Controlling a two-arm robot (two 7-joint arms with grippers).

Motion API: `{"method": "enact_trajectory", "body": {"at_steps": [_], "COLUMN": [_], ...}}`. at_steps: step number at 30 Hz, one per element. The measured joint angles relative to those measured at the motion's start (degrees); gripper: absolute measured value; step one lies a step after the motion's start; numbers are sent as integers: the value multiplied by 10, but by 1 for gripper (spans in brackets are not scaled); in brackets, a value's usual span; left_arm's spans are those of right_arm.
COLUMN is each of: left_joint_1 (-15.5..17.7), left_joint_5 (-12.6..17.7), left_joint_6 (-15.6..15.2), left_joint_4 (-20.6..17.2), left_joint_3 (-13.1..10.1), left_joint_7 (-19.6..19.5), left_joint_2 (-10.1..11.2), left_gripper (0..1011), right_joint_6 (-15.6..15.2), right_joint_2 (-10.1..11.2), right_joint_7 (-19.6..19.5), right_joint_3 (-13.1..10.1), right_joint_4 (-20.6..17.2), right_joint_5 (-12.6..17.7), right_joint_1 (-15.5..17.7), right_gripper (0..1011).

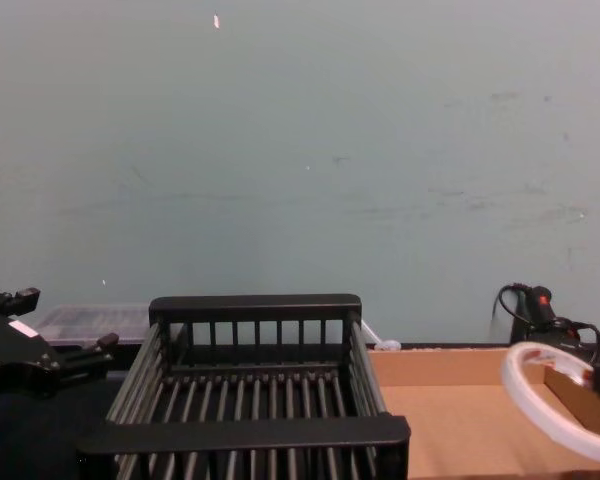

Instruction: Pick up the white tape and place it into the black box , Pick up the silver tape and place it into the brown box.

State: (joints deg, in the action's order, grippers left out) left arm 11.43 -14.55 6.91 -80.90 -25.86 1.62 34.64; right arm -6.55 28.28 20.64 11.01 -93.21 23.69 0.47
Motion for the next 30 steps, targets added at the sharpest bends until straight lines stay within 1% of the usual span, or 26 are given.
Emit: {"method": "enact_trajectory", "body": {"at_steps": [7, 16, 30], "left_joint_1": [0, 0, 0], "left_joint_5": [0, 0, 0], "left_joint_6": [0, 0, 0], "left_joint_4": [0, 0, 0], "left_joint_3": [0, 0, 0], "left_joint_7": [0, 0, 0], "left_joint_2": [0, 0, 0], "left_gripper": [1001, 1002, 1001], "right_joint_6": [5, 7, 4], "right_joint_2": [-12, -29, -50], "right_joint_7": [0, -8, -8], "right_joint_3": [15, 35, 54], "right_joint_4": [15, 35, 55], "right_joint_5": [-3, -22, -34], "right_joint_1": [-24, -57, -88], "right_gripper": [77, 77, 77]}}
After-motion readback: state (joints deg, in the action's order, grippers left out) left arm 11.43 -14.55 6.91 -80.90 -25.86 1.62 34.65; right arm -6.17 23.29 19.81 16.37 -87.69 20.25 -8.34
